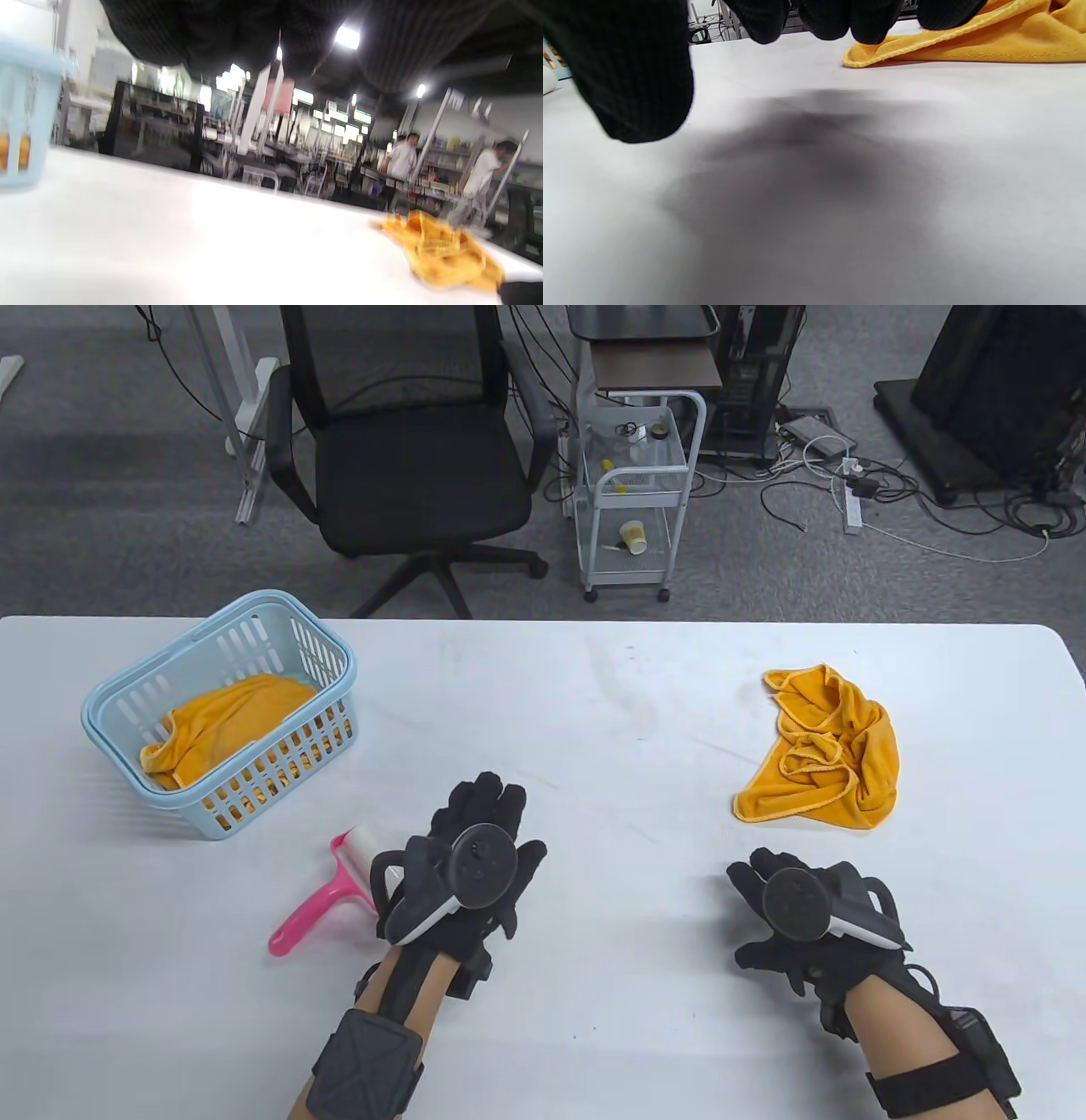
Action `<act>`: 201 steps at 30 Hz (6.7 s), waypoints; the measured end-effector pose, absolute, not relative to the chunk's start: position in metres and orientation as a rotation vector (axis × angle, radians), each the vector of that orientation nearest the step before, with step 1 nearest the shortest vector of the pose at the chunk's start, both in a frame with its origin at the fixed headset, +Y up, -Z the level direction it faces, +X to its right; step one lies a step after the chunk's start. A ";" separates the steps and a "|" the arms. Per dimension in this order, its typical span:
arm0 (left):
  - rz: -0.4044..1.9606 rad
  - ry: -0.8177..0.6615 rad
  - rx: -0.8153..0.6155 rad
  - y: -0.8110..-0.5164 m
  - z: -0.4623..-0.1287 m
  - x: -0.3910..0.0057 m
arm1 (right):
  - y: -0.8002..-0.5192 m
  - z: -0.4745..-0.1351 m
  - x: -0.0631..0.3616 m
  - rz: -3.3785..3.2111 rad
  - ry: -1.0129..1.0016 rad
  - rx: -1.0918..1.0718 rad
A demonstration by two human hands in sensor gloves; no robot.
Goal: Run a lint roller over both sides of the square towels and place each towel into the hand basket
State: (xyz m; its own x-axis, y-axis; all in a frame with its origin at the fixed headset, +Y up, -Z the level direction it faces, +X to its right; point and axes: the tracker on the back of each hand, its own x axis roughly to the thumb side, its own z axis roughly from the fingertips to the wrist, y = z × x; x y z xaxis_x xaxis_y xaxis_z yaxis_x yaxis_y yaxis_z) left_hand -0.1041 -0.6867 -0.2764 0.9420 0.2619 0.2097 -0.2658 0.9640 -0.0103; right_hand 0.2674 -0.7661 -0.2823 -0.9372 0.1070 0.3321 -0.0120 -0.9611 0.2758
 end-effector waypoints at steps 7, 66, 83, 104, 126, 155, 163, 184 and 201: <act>0.192 -0.201 -0.058 -0.717 -0.285 -0.104 | -0.740 -0.302 0.296 3.023 0.227 0.277; 0.207 -0.539 0.007 -0.718 -0.240 -0.049 | -0.717 -0.265 0.138 2.386 0.260 0.649; 0.274 -0.534 0.194 -0.682 -0.230 -0.067 | -0.734 -0.259 0.130 2.299 0.440 0.863; 0.418 -0.386 0.428 -0.629 -0.223 -0.122 | -0.707 -0.263 0.155 2.219 0.492 0.956; 0.274 -0.415 0.510 -0.502 -0.198 -0.166 | -0.534 -0.246 0.255 2.618 0.127 0.777; -0.055 -0.266 0.740 -0.471 -0.306 -0.168 | -0.483 -0.332 0.273 2.683 -1.160 0.099; -0.255 -0.413 0.463 -0.587 -0.271 -0.158 | -0.569 -0.300 0.265 2.975 -0.795 0.554; -0.581 -0.673 -0.303 -0.746 -0.207 -0.110 | -0.742 -0.248 0.279 3.066 0.939 0.680; -0.354 0.060 -0.418 -0.760 -0.258 -0.261 | -0.778 -0.271 0.281 3.150 0.711 0.530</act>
State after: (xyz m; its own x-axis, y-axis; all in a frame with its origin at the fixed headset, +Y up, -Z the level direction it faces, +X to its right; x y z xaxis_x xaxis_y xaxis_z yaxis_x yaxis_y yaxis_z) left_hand -0.2611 -0.7598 -0.2580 0.9370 -0.3490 0.0153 0.3245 0.8536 -0.4075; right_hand 0.2815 -0.7779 -0.2706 -0.9392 -0.0554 0.3388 0.1955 -0.8975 0.3953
